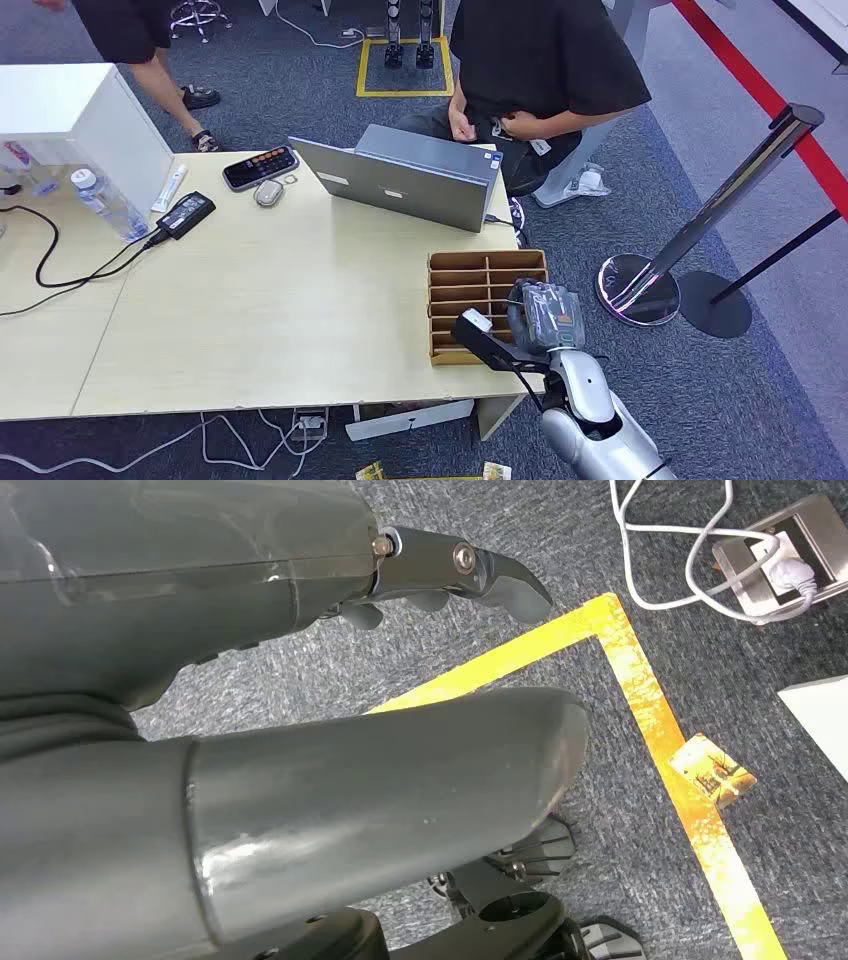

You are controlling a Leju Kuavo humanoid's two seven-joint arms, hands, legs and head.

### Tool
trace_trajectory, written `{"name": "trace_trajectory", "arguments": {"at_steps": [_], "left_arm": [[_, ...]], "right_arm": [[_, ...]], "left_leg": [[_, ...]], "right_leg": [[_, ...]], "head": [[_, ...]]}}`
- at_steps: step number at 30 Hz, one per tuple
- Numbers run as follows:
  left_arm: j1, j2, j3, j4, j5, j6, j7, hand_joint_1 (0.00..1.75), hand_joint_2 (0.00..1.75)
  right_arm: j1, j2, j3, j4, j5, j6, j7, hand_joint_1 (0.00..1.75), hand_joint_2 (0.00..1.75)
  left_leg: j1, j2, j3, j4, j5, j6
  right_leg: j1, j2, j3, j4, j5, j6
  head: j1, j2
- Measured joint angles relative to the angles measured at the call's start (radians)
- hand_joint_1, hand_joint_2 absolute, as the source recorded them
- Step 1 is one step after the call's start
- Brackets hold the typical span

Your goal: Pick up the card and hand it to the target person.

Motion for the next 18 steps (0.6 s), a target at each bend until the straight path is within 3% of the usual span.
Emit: {"name": "trace_trajectory", "arguments": {"at_steps": [8, 18], "left_arm": [[0.000, 0.000, 0.000, 0.000, 0.000, 0.000, 0.000, 0.00, 0.00], [0.000, 0.000, 0.000, 0.000, 0.002, 0.000, -0.002, 0.00, 0.00]], "right_arm": [[-0.001, 0.000, 0.000, 0.000, 0.000, 0.000, 0.000, 1.41, 1.75], [-0.003, -0.009, -0.001, -0.031, 0.013, 0.032, 0.014, 1.55, 1.75]], "left_leg": [[0.000, 0.000, 0.000, 0.000, 0.000, 0.000], [0.000, 0.000, 0.000, 0.000, 0.000, 0.000]], "right_leg": [[0.000, 0.000, 0.000, 0.000, 0.000, 0.000], [0.000, 0.000, 0.000, 0.000, 0.000, 0.000]], "head": [[0.000, 0.000], [0.000, 0.000]]}}
